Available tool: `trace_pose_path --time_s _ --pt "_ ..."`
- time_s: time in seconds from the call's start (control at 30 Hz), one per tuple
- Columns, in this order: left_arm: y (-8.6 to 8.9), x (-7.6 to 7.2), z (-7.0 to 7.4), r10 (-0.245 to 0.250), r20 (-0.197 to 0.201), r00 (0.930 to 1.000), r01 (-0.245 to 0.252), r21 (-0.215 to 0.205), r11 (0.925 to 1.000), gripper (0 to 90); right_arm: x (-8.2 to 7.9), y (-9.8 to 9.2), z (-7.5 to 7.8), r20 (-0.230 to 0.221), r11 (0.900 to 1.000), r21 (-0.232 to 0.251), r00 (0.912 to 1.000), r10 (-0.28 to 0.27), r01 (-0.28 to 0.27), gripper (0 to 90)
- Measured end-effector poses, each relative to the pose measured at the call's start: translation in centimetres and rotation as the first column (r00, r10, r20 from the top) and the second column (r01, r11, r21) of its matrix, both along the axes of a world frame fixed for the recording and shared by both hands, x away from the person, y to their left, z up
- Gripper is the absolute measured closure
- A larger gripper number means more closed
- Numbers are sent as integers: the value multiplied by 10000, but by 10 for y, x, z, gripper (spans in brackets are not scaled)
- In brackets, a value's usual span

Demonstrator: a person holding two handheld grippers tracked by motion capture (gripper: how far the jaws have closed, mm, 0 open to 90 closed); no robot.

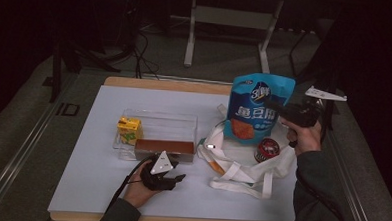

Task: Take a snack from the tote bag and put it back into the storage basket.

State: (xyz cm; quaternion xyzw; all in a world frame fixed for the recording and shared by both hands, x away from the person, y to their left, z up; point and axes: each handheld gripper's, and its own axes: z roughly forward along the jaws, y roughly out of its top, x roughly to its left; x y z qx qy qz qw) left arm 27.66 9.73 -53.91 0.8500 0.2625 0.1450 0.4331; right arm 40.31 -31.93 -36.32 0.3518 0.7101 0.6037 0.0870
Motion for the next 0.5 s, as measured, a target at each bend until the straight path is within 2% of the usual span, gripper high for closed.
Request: trace_pose_path --time_s 0.1,0.5 --pt "0 0 0 0 -9 10000 0 5 10000 474 -2 -1 5 -21 10000 40 10000 6 -6 881" --pt "0 0 0 4 -29 10000 -4 -26 10000 475 -5 -1 11 -110 10000 -18 9999 64 -64 881"
